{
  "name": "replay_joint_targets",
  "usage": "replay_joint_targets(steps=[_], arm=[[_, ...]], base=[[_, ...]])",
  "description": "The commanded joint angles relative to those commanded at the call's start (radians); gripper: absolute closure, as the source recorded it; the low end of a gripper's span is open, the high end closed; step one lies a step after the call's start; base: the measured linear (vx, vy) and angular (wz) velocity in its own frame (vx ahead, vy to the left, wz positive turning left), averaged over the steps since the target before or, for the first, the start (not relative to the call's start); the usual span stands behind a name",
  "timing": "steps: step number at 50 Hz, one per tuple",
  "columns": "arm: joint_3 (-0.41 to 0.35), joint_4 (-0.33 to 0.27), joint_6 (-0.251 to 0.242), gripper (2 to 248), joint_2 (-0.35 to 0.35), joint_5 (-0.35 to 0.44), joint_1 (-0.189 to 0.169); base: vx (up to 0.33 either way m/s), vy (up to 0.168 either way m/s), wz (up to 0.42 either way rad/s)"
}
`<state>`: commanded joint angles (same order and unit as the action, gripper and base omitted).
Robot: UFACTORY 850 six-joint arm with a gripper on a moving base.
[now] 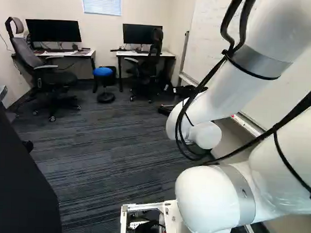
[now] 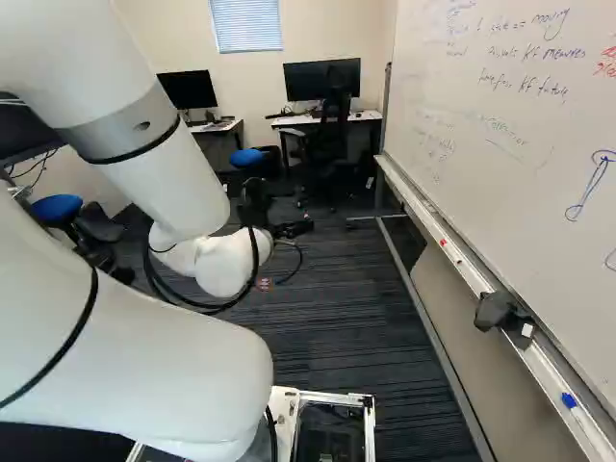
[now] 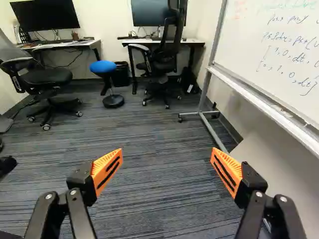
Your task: Open the door and move inside
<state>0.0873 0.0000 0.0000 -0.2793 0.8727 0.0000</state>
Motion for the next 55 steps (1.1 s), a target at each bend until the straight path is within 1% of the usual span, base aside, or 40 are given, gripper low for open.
replay_joint_targets(steps=[9,29,55], arm=[[0.0,0.0,0.0,3,0.0,0.0,0.0],[0.0,0.0,0.0,3,0.0,0.0,0.0],[0.0,0.0,0.0,3,0.0,0.0,0.0]], base=[[0.216,0.02,0.079],[0.224,0.06,0.257],[0.218,0.094,0.278]])
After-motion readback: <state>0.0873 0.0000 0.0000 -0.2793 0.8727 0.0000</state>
